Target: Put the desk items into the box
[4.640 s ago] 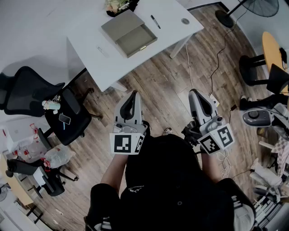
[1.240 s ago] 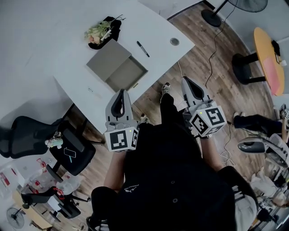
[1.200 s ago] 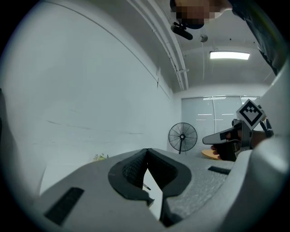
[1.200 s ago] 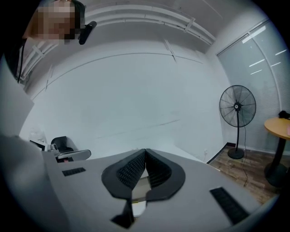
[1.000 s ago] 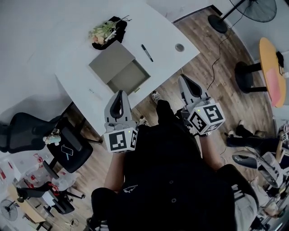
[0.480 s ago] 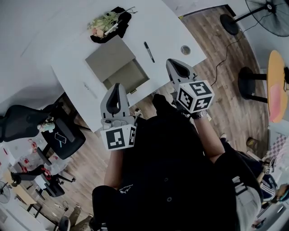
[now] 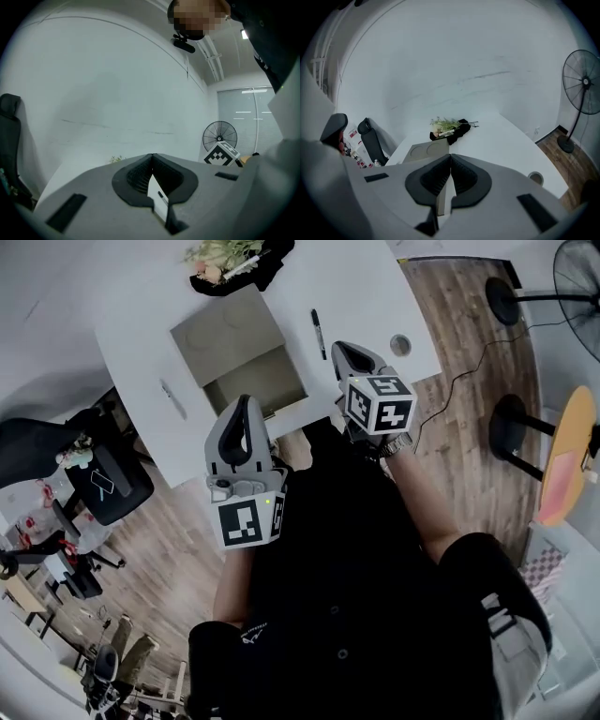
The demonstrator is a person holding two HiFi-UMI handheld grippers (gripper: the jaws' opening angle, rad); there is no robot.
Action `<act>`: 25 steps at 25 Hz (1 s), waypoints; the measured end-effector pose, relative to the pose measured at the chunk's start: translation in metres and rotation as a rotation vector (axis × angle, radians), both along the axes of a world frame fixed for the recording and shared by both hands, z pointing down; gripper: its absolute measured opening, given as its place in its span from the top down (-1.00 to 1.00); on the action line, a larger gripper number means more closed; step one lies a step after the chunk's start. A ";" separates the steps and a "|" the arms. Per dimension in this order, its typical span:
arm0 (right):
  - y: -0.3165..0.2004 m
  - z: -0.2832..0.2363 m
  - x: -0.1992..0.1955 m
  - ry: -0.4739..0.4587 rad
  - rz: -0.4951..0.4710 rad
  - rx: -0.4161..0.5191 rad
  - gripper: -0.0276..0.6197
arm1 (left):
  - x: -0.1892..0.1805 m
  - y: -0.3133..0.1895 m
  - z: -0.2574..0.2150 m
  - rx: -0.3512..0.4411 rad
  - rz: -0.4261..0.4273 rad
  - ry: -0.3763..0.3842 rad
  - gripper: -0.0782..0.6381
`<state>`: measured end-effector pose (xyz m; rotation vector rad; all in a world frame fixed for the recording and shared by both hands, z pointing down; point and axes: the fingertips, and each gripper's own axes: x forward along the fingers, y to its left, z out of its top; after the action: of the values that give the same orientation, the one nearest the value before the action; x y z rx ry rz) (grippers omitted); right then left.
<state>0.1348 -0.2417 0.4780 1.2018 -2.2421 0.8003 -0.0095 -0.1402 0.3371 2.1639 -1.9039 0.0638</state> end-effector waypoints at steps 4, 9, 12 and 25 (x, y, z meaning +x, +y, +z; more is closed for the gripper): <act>-0.020 0.035 -0.001 0.038 -0.003 -0.066 0.91 | -0.002 -0.013 0.015 -0.042 -0.040 -0.007 0.76; -0.042 0.079 -0.003 0.133 -0.036 -0.127 0.85 | -0.001 -0.032 0.021 -0.065 -0.083 -0.016 0.76; -0.057 0.100 -0.011 0.141 -0.045 -0.184 0.75 | -0.003 -0.043 0.029 -0.084 -0.125 -0.008 0.76; -0.065 0.181 -0.006 0.238 -0.059 -0.384 0.65 | -0.001 -0.076 0.059 -0.161 -0.219 0.002 0.76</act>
<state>0.1285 -0.3065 0.6585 0.9850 -1.8209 0.9566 -0.0105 -0.2166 0.3964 1.8416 -2.0460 0.1671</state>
